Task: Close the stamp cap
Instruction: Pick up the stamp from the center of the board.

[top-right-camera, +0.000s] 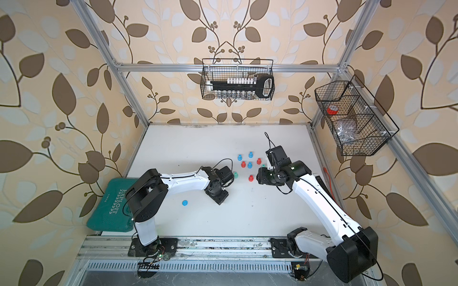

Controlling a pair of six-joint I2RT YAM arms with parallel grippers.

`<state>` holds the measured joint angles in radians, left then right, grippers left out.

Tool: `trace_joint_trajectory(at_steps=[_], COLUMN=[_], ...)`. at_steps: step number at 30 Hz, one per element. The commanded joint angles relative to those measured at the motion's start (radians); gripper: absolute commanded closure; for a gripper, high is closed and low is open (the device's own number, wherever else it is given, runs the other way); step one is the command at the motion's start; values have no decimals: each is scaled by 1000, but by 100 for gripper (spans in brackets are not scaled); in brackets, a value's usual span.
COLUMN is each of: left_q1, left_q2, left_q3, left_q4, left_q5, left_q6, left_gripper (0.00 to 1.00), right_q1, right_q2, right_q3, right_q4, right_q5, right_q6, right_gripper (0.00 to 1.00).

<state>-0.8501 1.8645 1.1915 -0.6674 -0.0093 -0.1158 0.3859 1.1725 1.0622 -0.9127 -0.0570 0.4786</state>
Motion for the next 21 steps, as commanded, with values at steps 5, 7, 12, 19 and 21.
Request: trace_joint_trajectory(at_steps=[5,7,12,19,21], left_q1=[57,60,59,77,98], left_q2=[85,99,95,48,36], left_q3=[71,89,76,20,10], left_q4=[36,14,3,-9,-13], left_q5=[-10,0,29,24,31], left_q6=[118,129,123,89,80], left_gripper=[45,46,47,47,47], right_q1=[-4,-5,-7,-9,-9], right_q2=[-11,-11,-10,-7,-5], right_q3=[-17,-19,-18,-22,-22], right_q4=[-16,-18,-15,-8,-8], right_q5=[-8,-7,-9,-16,-20], right_q6=[-8,-9,-7,0,1], right_gripper=[42,42,42,42,42])
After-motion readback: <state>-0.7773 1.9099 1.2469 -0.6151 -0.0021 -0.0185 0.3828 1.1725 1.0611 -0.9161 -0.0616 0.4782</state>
